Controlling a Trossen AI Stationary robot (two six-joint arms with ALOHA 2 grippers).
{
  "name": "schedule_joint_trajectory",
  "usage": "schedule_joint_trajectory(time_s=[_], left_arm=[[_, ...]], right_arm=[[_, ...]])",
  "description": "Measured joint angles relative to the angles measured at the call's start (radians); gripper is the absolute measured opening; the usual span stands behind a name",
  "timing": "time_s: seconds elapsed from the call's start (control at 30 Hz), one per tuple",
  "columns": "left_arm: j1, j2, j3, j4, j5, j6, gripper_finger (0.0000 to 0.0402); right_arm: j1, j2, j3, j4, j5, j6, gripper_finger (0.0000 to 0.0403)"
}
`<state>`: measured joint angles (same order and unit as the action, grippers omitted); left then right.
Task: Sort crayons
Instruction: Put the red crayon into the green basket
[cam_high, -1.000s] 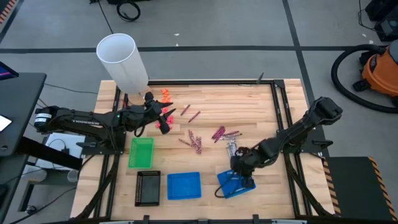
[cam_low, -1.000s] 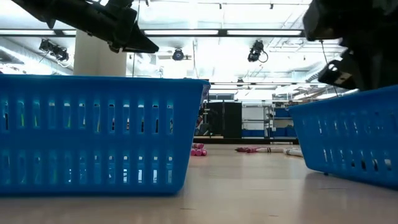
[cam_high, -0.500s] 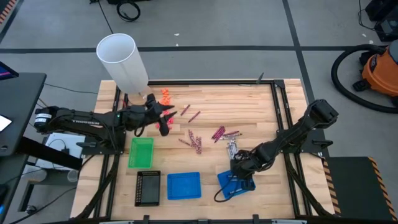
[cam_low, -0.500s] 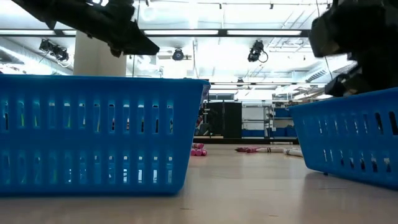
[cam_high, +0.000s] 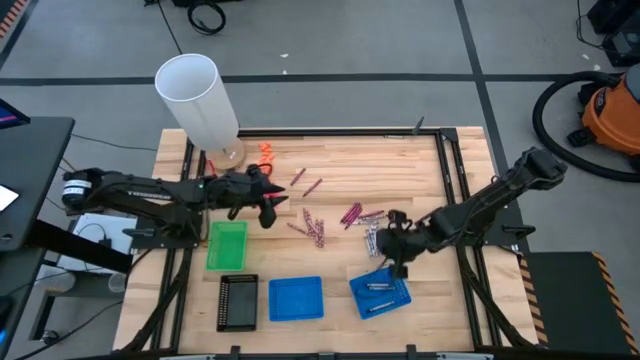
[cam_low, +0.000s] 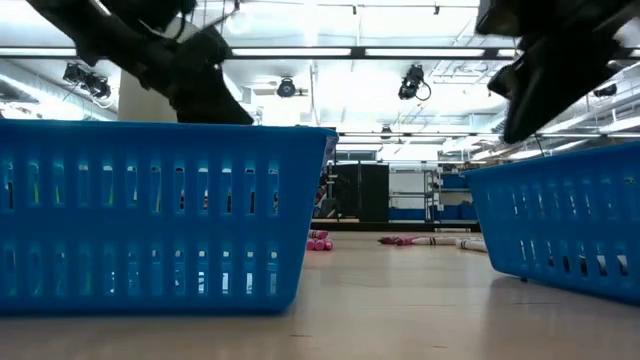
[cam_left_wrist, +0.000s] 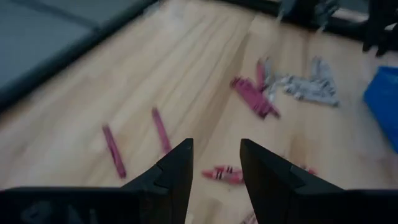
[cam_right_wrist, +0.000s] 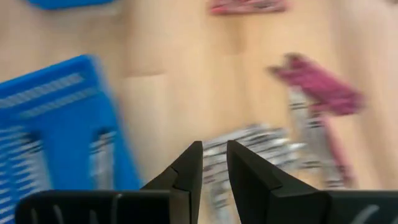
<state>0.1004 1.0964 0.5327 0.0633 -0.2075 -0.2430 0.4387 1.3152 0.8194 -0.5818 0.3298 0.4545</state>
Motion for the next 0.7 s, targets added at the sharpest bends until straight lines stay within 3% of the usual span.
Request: schedule_joint_trajectory(time_s=[0.17,0.37,0.7], left_arm=[[0.050,0.148,0.082,-0.080,0.016,-0.018,0.0142],[0.157,0.328,0.197,-0.127,0.013,-0.004,0.0142],[0.285,0.591,0.342,-0.127,0.050,0.061,0.0142]], right_arm=[[-0.079,-0.041,-0.091,0.161,0.076,-0.084,0.0083],[-0.134,-0.039,-0.174,0.416,0.073,-0.196,0.0083],[-0.143,-0.035,-0.228,0.528,0.072,-0.245,0.0083]])
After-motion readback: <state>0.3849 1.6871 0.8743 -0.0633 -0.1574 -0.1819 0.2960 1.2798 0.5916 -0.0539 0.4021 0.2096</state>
